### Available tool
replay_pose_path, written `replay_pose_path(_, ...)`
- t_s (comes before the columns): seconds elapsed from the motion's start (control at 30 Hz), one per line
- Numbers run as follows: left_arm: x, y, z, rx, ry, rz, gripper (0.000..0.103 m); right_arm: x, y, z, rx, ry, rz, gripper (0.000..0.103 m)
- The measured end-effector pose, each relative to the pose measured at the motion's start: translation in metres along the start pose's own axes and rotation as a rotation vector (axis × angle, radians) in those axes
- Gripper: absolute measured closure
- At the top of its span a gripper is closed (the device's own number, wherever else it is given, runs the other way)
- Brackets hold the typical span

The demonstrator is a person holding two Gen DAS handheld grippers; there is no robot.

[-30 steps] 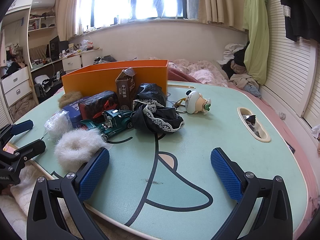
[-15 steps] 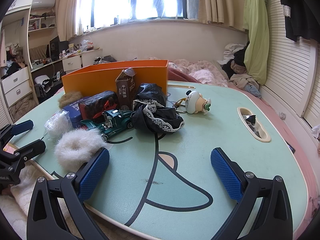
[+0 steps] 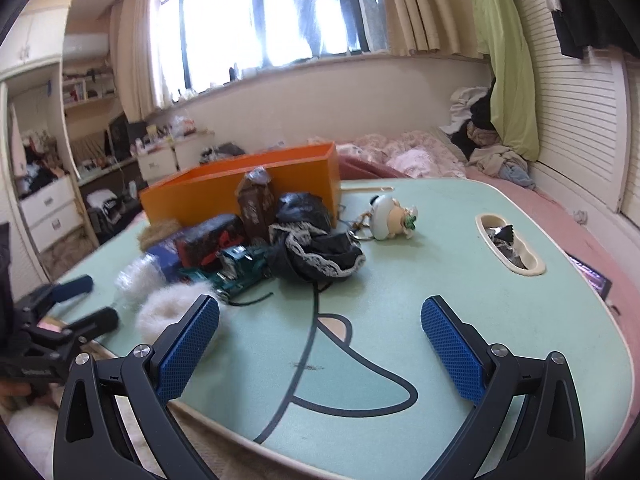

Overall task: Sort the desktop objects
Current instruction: 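Grasp the white fluffy pompom on the table with the right gripper, then hold the white pompom in the right gripper while the left gripper grasps the clear plastic bag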

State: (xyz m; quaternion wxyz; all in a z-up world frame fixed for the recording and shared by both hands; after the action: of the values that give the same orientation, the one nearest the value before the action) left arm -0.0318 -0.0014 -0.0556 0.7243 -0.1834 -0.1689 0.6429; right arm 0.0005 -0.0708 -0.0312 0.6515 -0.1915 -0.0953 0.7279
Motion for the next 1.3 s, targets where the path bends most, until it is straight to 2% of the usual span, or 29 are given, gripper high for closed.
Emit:
replay_pose_path(0.07, 0.000, 0.000, 0.000, 0.000, 0.001, 0.000, 0.000, -0.014, -0.007, 0.003, 0.040, -0.049, 0.036, 0.012)
replay_pose_path(0.17, 0.000, 0.000, 0.000, 0.000, 0.001, 0.000, 0.000, -0.041, -0.008, 0.003, 0.045, -0.160, 0.076, 0.015)
replay_pose_path(0.3, 0.000, 0.000, 0.000, 0.000, 0.001, -0.001, 0.000, -0.068, 0.004, -0.003, -0.018, -0.270, 0.112, 0.016)
replay_pose_path(0.4, 0.000, 0.000, 0.000, 0.000, 0.002, -0.001, 0.000, -0.076, 0.024, -0.013, -0.120, -0.324, 0.074, 0.018)
replay_pose_path(0.47, 0.001, 0.000, 0.000, 0.001, 0.002, -0.001, 0.000, -0.077, 0.028, -0.018, -0.151, -0.310, 0.108, 0.059)
replay_pose_path(0.6, 0.001, 0.000, 0.000, 0.001, 0.002, -0.002, 0.000, -0.068, 0.023, -0.019, -0.125, -0.266, 0.133, 0.059)
replay_pose_path(0.8, 0.000, 0.001, 0.000, 0.002, 0.001, -0.003, 0.000, -0.056, -0.002, -0.007, 0.031, -0.188, 0.181, 0.059)
replay_pose_path(0.9, 0.000, 0.001, 0.002, 0.004, 0.002, -0.001, 0.000, -0.048, -0.008, -0.004, 0.074, -0.142, 0.177, 0.059)
replay_pose_path(1.07, 0.000, 0.001, 0.003, 0.011, 0.003, 0.006, 0.000, -0.038, -0.011, 0.009, 0.111, -0.085, 0.158, 0.059)
replay_pose_path(1.3, 0.004, -0.003, 0.010, 0.037, 0.030, 0.011, 0.000, -0.035, -0.009, 0.013, 0.110, -0.073, 0.157, 0.059)
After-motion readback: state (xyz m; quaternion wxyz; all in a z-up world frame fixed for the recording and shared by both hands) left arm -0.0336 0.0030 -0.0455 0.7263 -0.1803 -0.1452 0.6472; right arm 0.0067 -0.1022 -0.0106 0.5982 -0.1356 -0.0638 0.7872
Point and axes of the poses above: each gripper's, at about its wrist camera, not at the fingertips, and y roughly the way its jaws point, x to its right, z to its top, the point moved 9 cm from there along y, roughly the way its jaws point, and after that the axes turned 1 degree about x, right-handed, at the moved point
